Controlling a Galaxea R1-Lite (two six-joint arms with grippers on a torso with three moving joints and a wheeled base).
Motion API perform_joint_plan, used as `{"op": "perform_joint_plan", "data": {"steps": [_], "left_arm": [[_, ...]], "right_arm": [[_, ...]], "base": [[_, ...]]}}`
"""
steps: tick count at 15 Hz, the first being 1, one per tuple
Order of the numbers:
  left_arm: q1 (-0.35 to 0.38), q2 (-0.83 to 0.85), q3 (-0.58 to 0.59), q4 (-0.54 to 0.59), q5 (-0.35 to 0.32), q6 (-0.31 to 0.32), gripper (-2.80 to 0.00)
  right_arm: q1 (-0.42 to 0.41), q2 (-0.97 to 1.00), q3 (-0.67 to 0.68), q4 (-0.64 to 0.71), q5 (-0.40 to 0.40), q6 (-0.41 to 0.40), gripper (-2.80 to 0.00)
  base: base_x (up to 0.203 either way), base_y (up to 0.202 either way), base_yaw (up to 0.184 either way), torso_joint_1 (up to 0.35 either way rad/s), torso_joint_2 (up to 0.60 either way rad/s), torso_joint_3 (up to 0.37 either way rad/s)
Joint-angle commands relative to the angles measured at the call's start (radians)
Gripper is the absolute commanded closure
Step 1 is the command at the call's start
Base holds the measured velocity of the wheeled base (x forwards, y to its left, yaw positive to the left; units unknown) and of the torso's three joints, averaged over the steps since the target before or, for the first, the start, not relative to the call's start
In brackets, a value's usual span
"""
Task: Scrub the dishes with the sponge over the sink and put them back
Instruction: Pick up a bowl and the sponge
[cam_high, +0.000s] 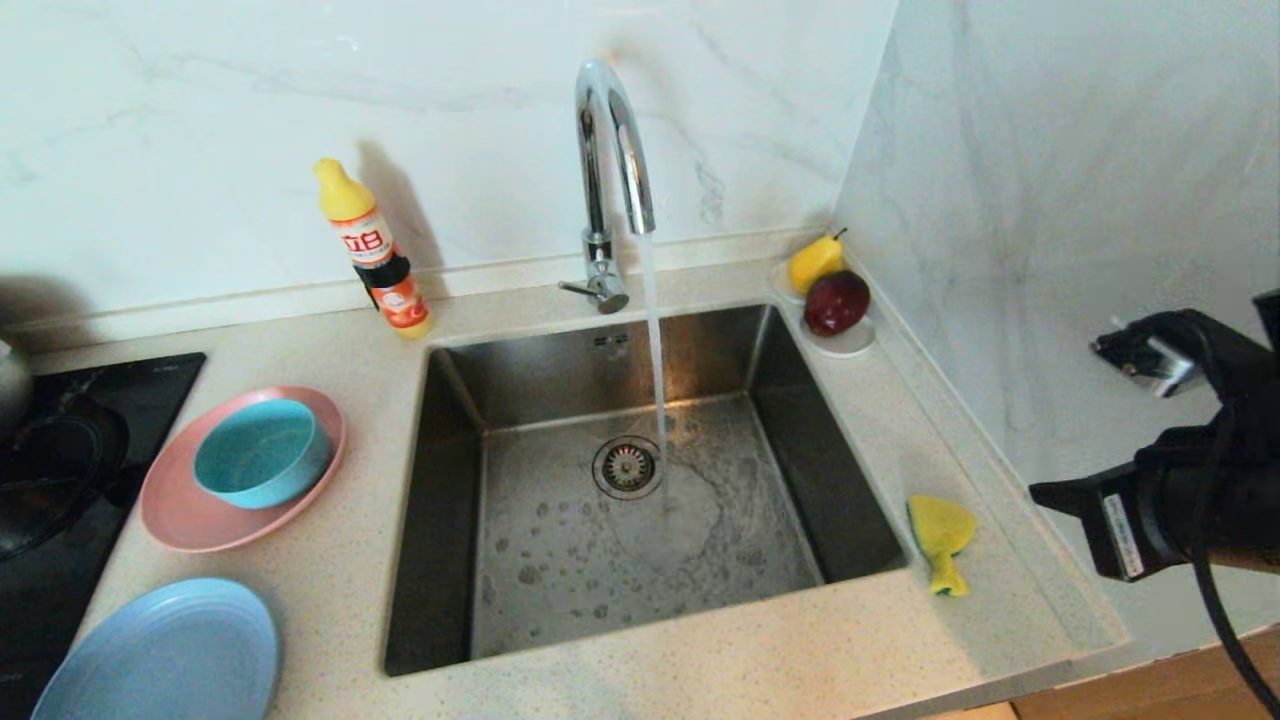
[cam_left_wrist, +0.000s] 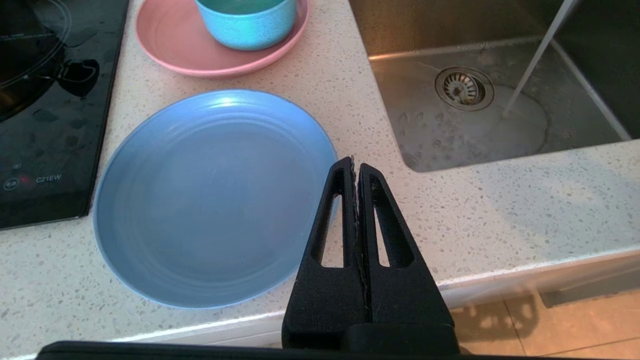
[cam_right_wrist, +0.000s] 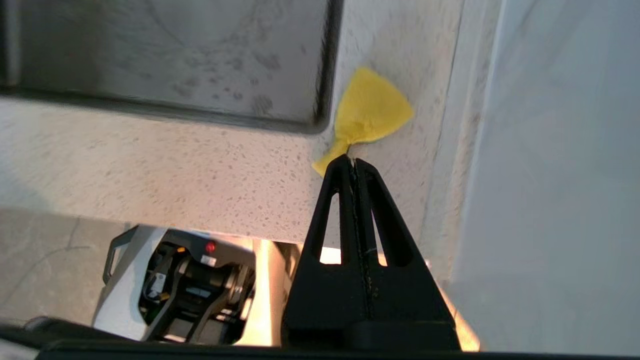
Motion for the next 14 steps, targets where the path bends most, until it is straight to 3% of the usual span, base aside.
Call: {"op": "perform_joint_plan", "data": {"steps": [1,5,10,14], "left_arm": [[0.000,0.003,0.000,0.000,0.000,0.000,0.00],[0.001,0.003,0.000,-0.001,0.000,0.000,0.00],[0.000,0.003,0.000,-0.001,0.000,0.000,0.00],[0.000,0.003,0.000,-0.001,0.000,0.000,0.00]], "right_arm": [[0.058,0.081,0.002,0.000,-0.076,0.077,0.00],[0.081,0.095,0.043,-0.003,-0.149,0.126,0.00],[0.082,0.101,0.119,-0.008,-0.150,0.176,0.00],[0.096,0.156,0.134,-0.009,-0.149,0.279,0.00]], "base": [[0.000,0.000,0.000,0.000,0.00,0.000],[0.000,0.000,0.000,0.000,0.00,0.000],[0.000,0.000,0.000,0.000,0.00,0.000],[0.000,0.000,0.000,0.000,0.00,0.000]]}}
